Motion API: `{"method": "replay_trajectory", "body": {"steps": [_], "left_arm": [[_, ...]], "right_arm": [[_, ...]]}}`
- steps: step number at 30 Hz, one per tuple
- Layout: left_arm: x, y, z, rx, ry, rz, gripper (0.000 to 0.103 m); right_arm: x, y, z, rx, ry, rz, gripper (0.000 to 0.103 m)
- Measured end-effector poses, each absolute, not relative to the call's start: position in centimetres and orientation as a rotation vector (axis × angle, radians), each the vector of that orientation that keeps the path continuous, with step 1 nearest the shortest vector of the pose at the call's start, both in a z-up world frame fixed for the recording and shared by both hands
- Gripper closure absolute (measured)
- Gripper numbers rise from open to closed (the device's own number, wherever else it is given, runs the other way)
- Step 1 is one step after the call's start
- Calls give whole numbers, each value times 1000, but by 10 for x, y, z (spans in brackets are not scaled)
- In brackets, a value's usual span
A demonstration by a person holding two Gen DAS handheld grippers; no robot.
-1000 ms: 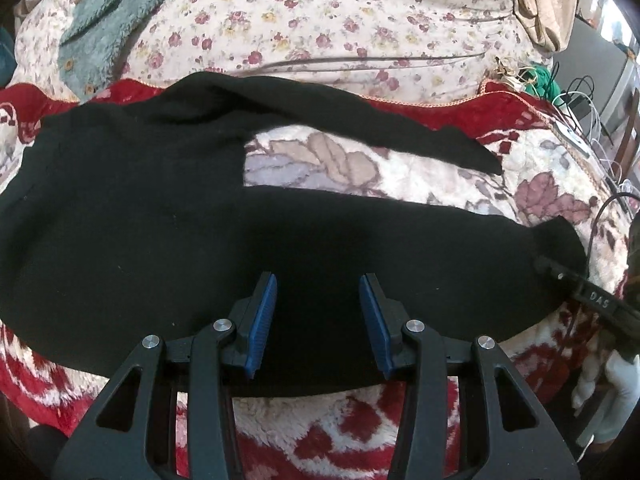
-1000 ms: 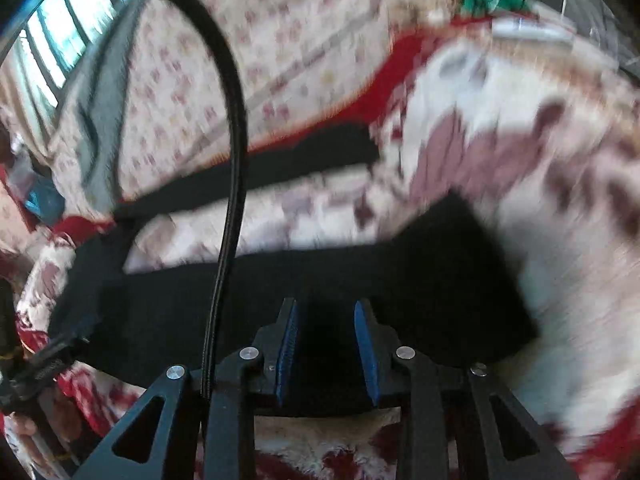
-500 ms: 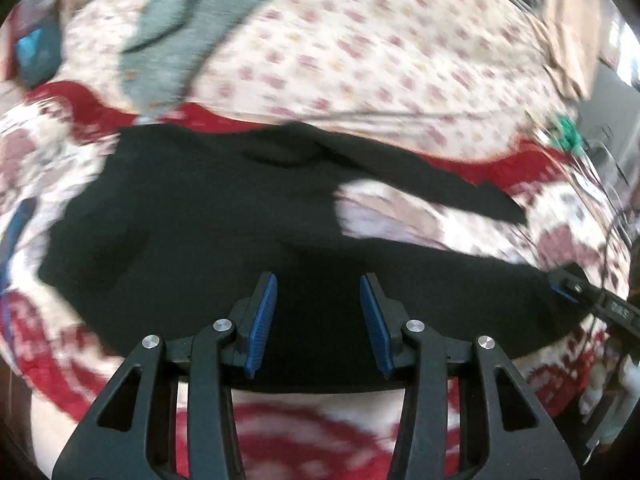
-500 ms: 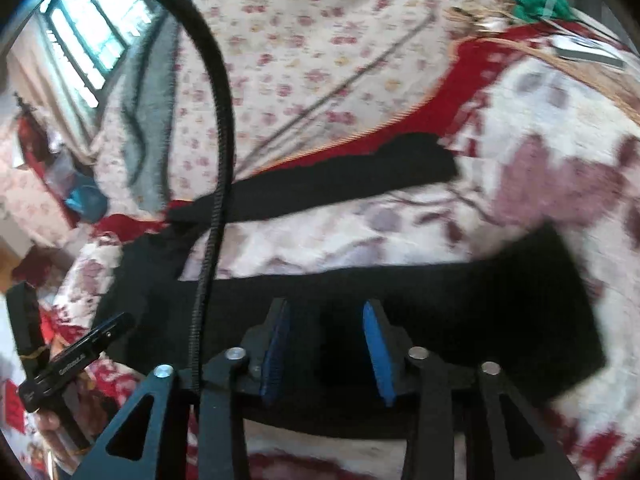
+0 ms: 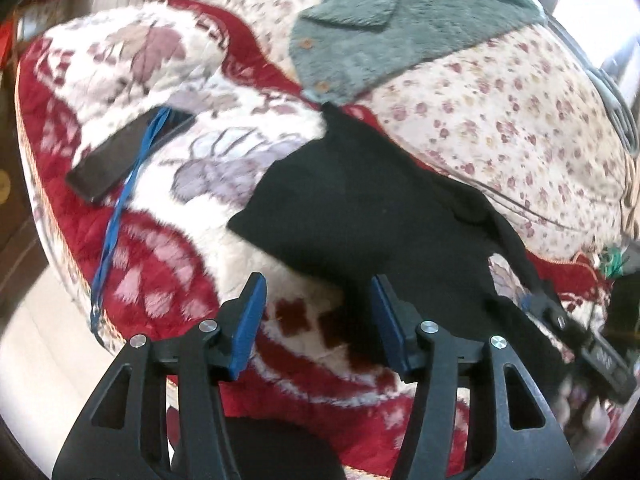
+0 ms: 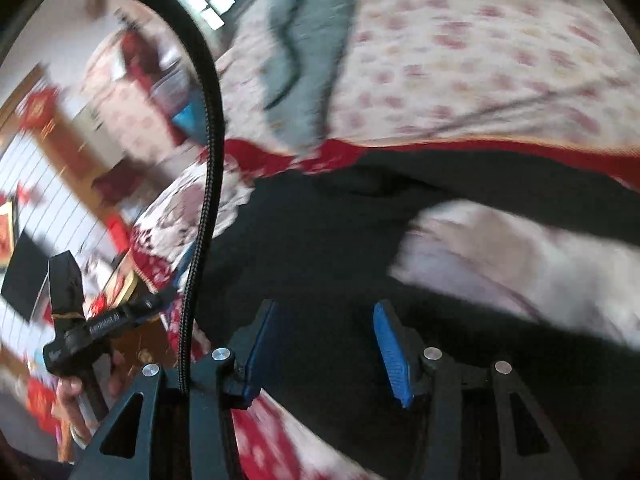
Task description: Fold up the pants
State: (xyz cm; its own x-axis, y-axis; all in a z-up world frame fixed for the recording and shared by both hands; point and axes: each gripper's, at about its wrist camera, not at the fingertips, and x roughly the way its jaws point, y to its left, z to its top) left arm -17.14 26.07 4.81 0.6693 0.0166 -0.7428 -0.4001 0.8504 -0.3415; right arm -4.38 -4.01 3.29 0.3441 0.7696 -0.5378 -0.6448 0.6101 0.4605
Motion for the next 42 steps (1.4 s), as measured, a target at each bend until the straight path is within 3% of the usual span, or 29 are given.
{"method": "replay_trajectory", "body": {"steps": [3,5,11,16,27,29,30,31,34,42], "left_arm": [[-174,272,42,-569,814,235,48],[-170,277,36,-619,816,210,39],[-152,282,27,-663,826,161,39],[-135,285,24,-662,829,151,39],[-110,291,15,-692,864,140,34],[-109,291,15,-697,854,137,35],[-109,291,15,-691,841,136,41],[-109,291,17,-678,832,128,64],[-112,292,22,-678,797,115,86],[-135,297,37,-647,743,178,90]], "right_arm": [[-25,11,43,113,784,977,55],[-7,42,50,76,755,1014,54],[46,107,52,-18,755,1041,47],[80,134,54,-101,706,1013,33],[136,220,20,-278,799,1068,33],[139,229,10,-294,859,1121,45],[140,230,7,-292,867,1135,57],[138,231,6,-296,864,1134,67],[128,230,12,-334,806,1114,89],[103,230,47,-236,708,1187,92]]}}
